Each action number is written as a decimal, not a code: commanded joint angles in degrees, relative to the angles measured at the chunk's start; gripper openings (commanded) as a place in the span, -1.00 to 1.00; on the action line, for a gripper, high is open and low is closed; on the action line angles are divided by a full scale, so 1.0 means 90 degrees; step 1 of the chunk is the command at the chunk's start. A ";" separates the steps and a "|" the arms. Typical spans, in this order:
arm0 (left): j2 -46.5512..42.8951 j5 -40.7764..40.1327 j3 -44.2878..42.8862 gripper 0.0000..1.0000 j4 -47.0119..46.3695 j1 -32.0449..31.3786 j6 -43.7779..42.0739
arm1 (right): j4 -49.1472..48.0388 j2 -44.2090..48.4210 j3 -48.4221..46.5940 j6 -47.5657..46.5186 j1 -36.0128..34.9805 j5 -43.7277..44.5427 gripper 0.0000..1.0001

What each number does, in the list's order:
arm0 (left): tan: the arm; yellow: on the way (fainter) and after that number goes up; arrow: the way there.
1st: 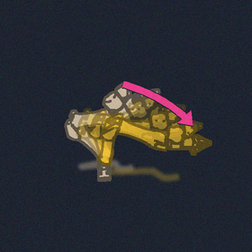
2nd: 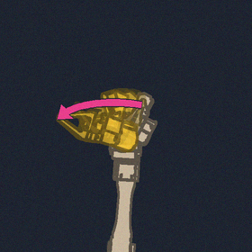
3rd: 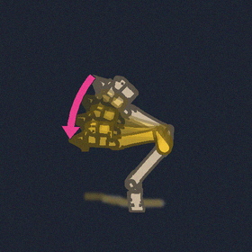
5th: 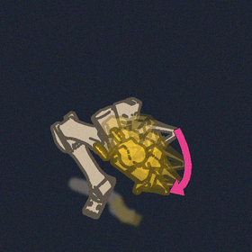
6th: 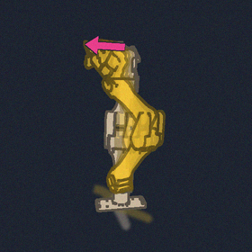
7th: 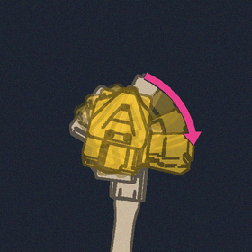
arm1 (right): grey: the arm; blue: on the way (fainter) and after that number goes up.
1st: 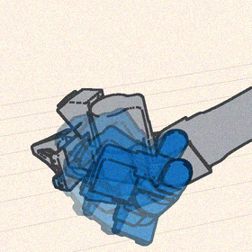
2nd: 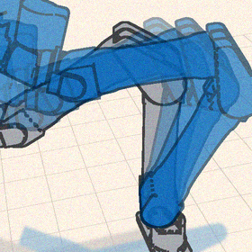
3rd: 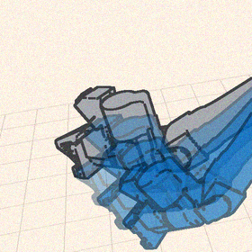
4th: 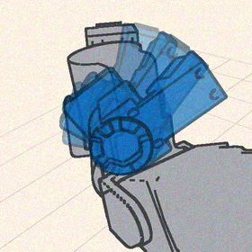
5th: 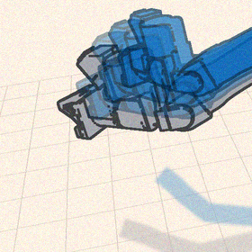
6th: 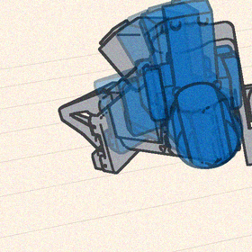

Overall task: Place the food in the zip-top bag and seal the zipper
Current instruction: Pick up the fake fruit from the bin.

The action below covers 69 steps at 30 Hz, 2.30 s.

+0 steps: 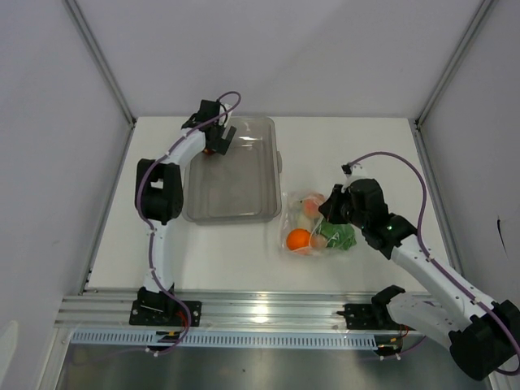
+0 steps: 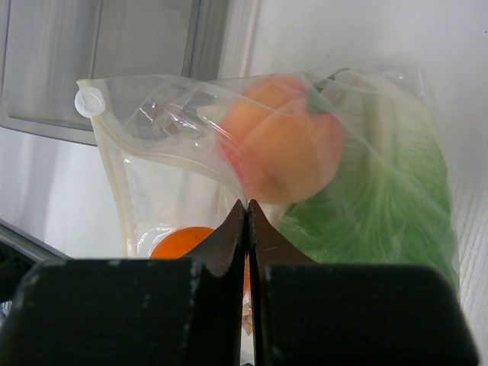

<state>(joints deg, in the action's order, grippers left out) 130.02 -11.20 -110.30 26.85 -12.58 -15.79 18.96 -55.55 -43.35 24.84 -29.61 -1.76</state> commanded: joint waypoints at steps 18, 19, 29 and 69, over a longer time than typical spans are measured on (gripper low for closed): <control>0.0583 0.0092 -0.1035 0.99 0.0093 -0.0018 -0.0648 | -0.0232 0.0235 0.0237 -0.0006 0.0057 0.0157 -1.00; 0.0622 0.0092 -0.1064 0.99 0.0073 -0.0018 -0.0686 | -0.0241 0.0235 0.0247 0.0004 0.0057 0.0156 -1.00; 0.0837 0.0180 -0.1192 0.92 0.0298 -0.0048 -0.0726 | -0.0241 0.0274 0.0315 0.0013 0.0077 0.0195 -1.00; -0.4942 0.3301 0.2947 -0.99 0.0065 -0.1619 0.2711 | 0.1418 0.0039 -0.1345 0.0940 0.0067 0.0010 -1.00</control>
<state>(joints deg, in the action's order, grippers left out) 92.01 7.62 -89.62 28.80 -24.49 2.44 29.93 -56.75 -52.97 29.50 -28.97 -0.32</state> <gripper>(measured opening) 0.796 0.006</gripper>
